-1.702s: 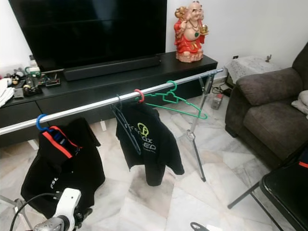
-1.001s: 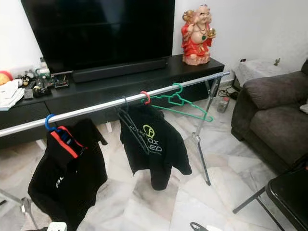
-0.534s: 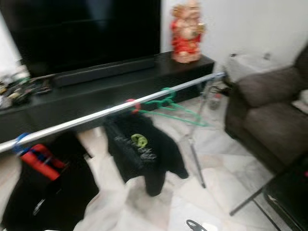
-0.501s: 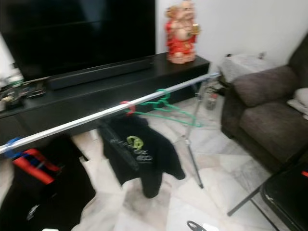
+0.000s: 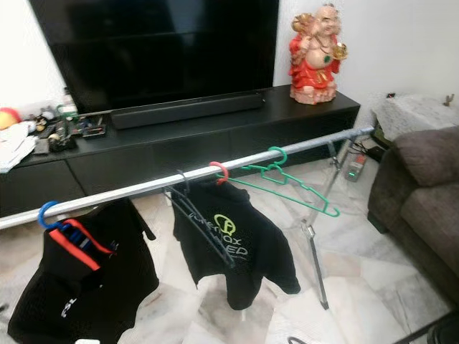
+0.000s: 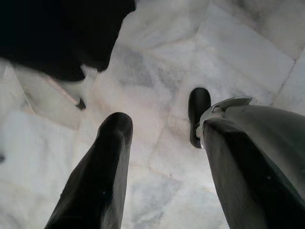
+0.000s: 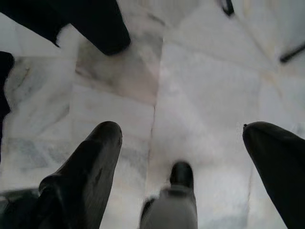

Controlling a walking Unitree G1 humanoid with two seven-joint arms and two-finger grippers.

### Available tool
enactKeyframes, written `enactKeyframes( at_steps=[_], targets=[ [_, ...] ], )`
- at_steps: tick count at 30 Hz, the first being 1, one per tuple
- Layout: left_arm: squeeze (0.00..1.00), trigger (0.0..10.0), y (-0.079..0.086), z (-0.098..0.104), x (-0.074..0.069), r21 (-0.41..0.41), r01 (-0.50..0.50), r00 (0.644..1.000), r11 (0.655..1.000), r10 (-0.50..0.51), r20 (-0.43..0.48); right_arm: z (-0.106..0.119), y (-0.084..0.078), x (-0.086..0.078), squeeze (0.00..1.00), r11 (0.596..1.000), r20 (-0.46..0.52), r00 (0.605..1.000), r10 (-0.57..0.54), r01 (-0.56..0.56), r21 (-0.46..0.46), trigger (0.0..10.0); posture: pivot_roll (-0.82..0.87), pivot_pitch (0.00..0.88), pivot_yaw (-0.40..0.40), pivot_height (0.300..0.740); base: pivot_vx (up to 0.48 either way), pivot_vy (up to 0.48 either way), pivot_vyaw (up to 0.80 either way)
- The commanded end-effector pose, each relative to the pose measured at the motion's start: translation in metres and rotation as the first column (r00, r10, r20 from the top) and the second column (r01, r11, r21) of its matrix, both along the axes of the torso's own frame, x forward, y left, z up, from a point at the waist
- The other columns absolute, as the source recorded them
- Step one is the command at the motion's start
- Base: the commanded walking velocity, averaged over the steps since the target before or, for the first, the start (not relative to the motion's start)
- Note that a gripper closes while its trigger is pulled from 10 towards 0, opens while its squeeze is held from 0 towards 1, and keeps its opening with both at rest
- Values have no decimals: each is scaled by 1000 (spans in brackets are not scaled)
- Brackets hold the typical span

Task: Hang hanger

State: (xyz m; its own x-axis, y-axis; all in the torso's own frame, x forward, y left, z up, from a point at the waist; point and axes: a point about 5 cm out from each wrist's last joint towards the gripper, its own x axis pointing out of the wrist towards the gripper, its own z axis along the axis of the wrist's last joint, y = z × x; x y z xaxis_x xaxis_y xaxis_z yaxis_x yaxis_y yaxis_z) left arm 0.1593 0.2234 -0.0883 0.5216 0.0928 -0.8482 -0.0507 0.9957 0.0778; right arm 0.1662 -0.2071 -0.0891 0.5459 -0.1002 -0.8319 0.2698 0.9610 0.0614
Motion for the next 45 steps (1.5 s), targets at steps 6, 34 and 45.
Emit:
enactKeyframes(
  at_steps=[6, 34, 45],
  targets=[
    [0, 10000, 8, -1, -7, 22, -20, 1000, 1000, 20, -12, 1, 6, 5, 0, 1000, 19, 1000, 7, -8, 18, 10000, 9, 0, 36, 740, 0, 0, 800],
    [0, 10000, 2, 5, 11, 39, 21, 1000, 999, -21, 18, 106, 1, 112, 0, 988, 713, 696, 85, 34, -150, 10000, -7, 0, 18, 740, 0, 0, 150],
    [0, 10000, 15, 7, 8, 51, 20, 1000, 998, -21, 12, 167, 9, 153, 0, 981, 820, 543, 184, -51, -186, 10000, -21, 0, 36, 740, 0, 0, 0]
  ],
)
